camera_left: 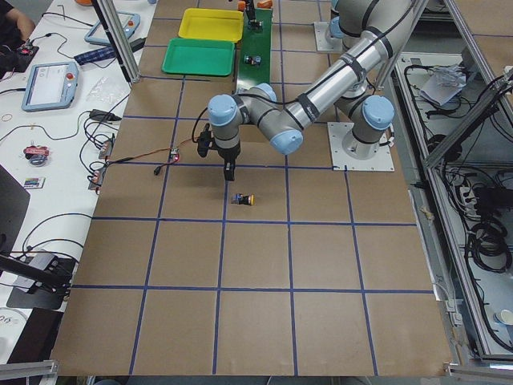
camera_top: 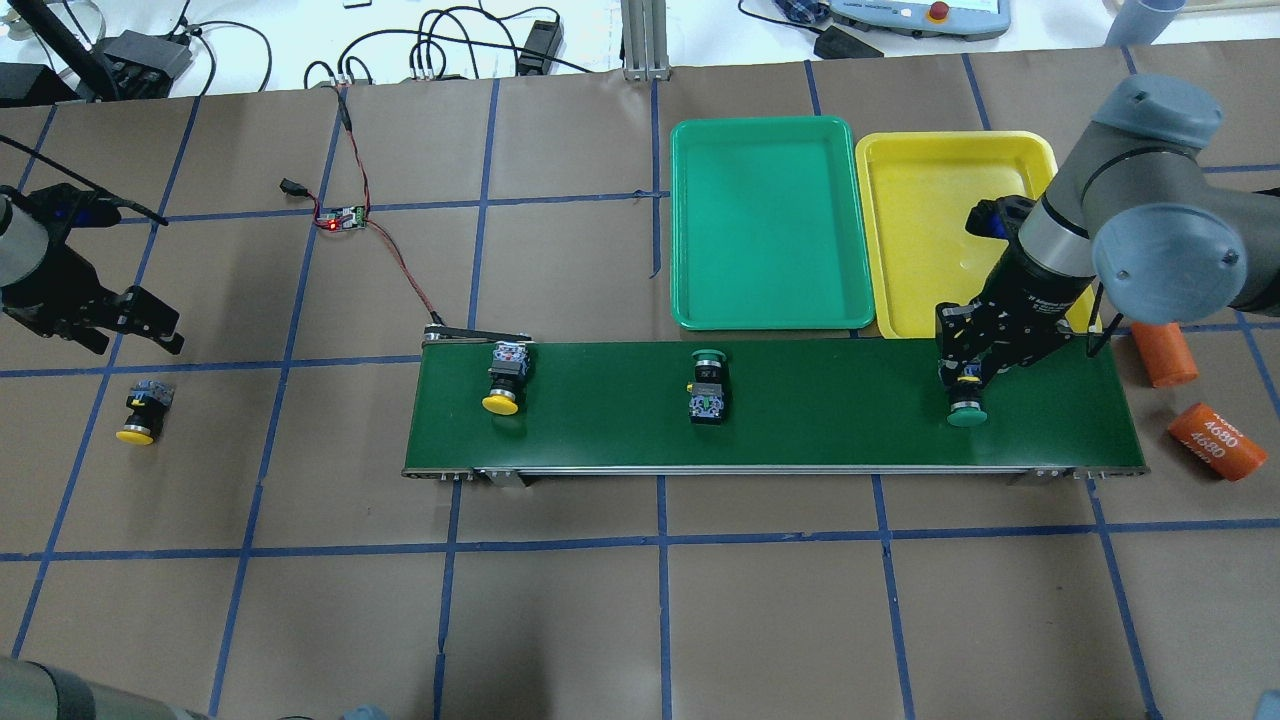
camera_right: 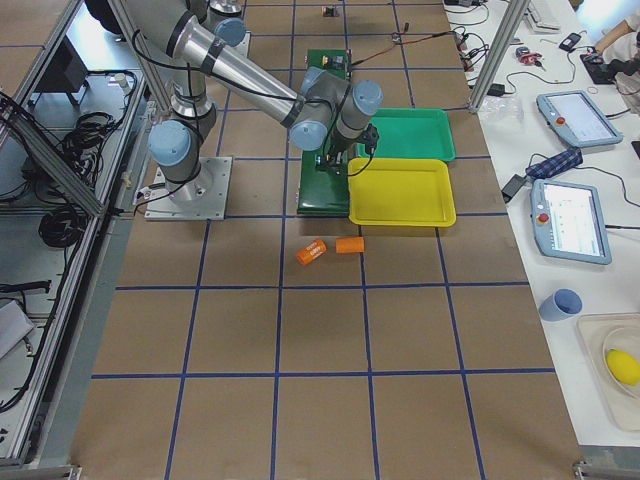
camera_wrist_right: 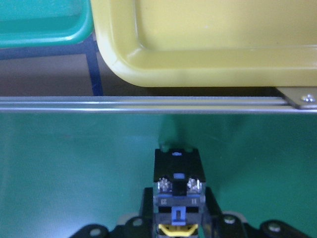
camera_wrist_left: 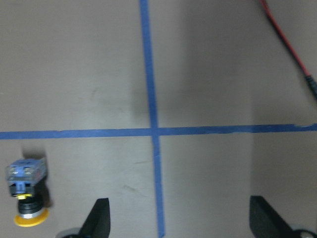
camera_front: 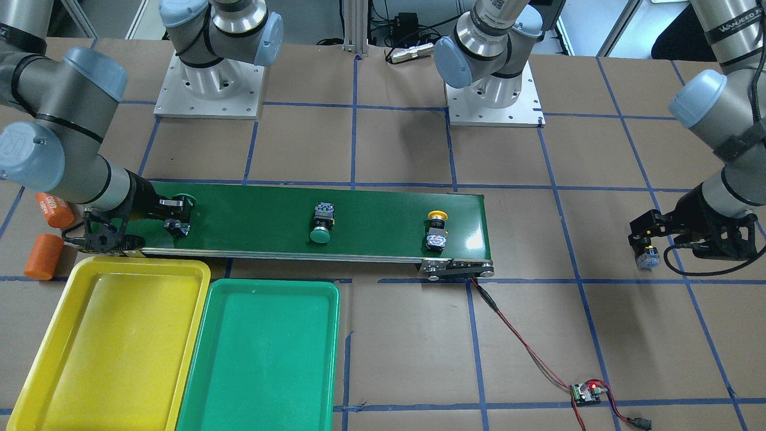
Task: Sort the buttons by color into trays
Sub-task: 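Grasp the green switch at belt end with right gripper while left gripper reaches, then drop the green switch into green tray with right gripper while left gripper grasps, then set the yellow switch on the belt with left gripper while right gripper returns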
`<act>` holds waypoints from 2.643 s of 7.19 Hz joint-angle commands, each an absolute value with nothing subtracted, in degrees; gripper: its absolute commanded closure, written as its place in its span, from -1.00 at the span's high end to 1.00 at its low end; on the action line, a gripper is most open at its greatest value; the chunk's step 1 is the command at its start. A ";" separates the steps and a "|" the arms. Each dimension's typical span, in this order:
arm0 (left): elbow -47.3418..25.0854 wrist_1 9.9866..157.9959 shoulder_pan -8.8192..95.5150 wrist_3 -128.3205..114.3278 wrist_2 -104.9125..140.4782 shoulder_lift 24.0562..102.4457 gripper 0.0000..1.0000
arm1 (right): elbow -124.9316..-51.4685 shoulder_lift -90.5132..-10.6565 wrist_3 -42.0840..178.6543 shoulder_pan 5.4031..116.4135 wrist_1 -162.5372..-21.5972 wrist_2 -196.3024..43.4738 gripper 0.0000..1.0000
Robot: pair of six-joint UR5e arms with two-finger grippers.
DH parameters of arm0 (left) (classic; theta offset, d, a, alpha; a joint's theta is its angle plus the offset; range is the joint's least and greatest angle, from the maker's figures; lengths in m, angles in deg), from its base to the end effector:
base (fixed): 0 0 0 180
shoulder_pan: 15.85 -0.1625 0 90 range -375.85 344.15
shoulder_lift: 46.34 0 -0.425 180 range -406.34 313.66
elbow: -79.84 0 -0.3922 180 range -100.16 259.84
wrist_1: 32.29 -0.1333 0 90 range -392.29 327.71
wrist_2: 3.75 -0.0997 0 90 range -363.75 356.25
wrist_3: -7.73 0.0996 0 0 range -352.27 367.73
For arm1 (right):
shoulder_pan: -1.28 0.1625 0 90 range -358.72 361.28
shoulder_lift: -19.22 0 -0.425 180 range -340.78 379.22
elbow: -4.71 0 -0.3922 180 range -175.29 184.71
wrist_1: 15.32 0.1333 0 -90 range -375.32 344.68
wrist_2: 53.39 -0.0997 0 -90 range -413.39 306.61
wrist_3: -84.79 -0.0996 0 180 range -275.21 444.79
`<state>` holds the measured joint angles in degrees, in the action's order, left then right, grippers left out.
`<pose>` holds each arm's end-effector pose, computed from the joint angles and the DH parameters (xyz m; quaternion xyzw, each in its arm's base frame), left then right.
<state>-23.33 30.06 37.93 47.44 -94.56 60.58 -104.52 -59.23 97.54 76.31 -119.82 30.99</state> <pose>0.2236 -0.5284 0.2687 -0.0306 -0.9993 -0.0211 0.0075 0.0116 -0.5103 0.2551 0.0261 0.9884 0.1257 0.0810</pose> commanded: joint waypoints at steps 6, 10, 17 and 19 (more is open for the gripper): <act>-22.64 22.90 35.04 54.84 -94.89 69.93 -0.68 | -81.24 -39.86 94.01 90.40 -140.11 27.81 -0.33; -20.98 30.96 36.44 54.85 -97.97 66.43 -1.00 | -82.39 -44.37 94.27 87.24 -128.85 28.43 1.00; -17.53 46.64 64.52 21.75 -93.75 56.40 -1.00 | -104.98 -61.11 101.22 77.76 -126.24 28.70 1.00; -19.47 45.85 69.48 16.38 -93.49 57.97 -1.00 | -107.77 -62.07 100.96 76.34 -125.71 25.80 1.00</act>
<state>-18.41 46.23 66.16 20.55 -93.74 56.98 -105.86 -61.47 100.94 77.07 -125.83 27.04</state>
